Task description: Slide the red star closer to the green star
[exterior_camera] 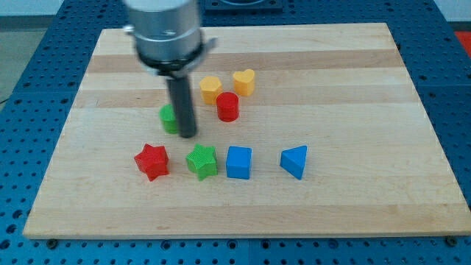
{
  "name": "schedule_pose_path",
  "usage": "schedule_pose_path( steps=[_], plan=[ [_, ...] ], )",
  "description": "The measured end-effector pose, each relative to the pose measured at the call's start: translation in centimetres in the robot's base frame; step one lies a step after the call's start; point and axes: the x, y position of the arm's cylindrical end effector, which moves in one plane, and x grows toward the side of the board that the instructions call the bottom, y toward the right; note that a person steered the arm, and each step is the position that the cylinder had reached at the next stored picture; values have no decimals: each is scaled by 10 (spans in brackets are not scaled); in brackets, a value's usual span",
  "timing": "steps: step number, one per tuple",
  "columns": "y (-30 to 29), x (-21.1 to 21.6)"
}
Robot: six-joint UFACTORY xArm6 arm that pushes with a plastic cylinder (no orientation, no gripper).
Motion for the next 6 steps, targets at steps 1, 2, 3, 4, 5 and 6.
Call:
schedule_pose_path(
  steps=[1,2,3,4,5,6],
  plan=[
    [-57,31],
    [-110,32],
    [-81,61],
    [3,57],
    [98,58],
    [98,56]
  ],
)
